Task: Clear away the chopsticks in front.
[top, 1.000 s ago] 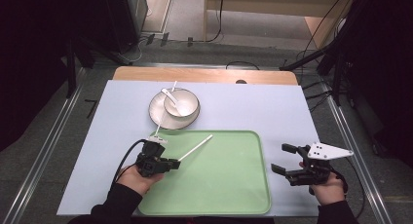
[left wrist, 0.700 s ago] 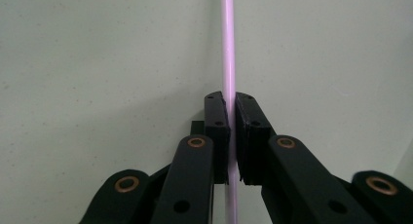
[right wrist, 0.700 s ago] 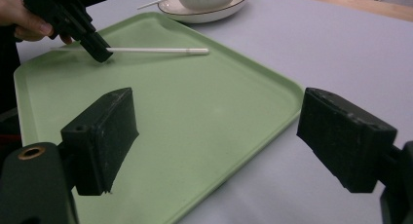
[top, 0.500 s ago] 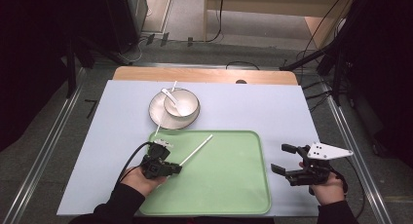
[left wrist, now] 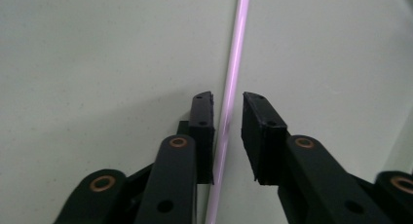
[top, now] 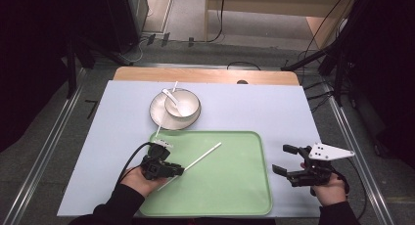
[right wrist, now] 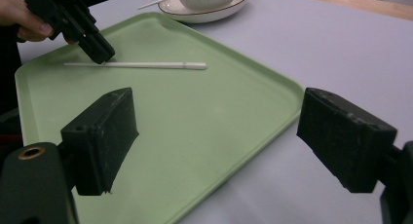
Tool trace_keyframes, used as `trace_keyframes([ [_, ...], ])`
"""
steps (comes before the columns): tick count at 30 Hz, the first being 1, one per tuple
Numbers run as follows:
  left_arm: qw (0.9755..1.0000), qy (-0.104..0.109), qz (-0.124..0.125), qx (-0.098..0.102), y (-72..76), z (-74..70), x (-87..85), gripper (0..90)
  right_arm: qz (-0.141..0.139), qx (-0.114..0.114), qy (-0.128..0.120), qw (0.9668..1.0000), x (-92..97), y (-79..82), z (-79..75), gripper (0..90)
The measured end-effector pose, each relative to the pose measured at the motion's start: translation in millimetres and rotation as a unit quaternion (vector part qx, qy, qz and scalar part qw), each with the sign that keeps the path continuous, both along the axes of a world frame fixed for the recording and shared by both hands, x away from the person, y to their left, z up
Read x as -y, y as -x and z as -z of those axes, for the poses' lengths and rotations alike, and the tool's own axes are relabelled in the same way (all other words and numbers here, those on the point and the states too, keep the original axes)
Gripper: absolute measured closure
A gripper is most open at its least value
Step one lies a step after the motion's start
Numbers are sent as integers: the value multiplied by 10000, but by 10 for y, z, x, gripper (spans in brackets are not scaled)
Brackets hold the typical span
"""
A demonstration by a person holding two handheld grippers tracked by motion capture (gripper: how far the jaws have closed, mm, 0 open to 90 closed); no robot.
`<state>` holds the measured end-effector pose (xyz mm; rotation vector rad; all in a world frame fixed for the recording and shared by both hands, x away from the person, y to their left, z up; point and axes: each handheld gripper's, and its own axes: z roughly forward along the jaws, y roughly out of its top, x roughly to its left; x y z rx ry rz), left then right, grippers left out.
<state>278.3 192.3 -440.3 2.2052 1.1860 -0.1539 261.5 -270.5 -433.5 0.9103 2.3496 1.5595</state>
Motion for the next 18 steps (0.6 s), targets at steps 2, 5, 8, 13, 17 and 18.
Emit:
trace_keyframes([
  [2, 9999, 164, 41, 31, -5, -37, -27, 586, 2, -4, 0, 10000, 2, 1, 0, 153],
  [5, 9991, 366, 121, 187, -4, -83, -88, 481, 2, -3, 0, 10000, 1, 0, 0, 153],
  [8, 9982, 529, 74, 281, 0, -122, -159, 415, -8, 1, 0, 10000, 0, 2, -1, 153],
  [13, 9974, 464, -3, 543, -14, -204, -268, 355, -2, -3, 2, 10000, 2, 2, -1, 153],
  [17, 9968, 457, -129, 642, -42, -270, -348, 312, 3, -6, -1, 10000, 1, 1, 0, 153],
  [18, 9967, 437, -159, 661, -55, -287, -368, 303, 4, -6, 0, 10000, 1, 0, 0, 153],
])
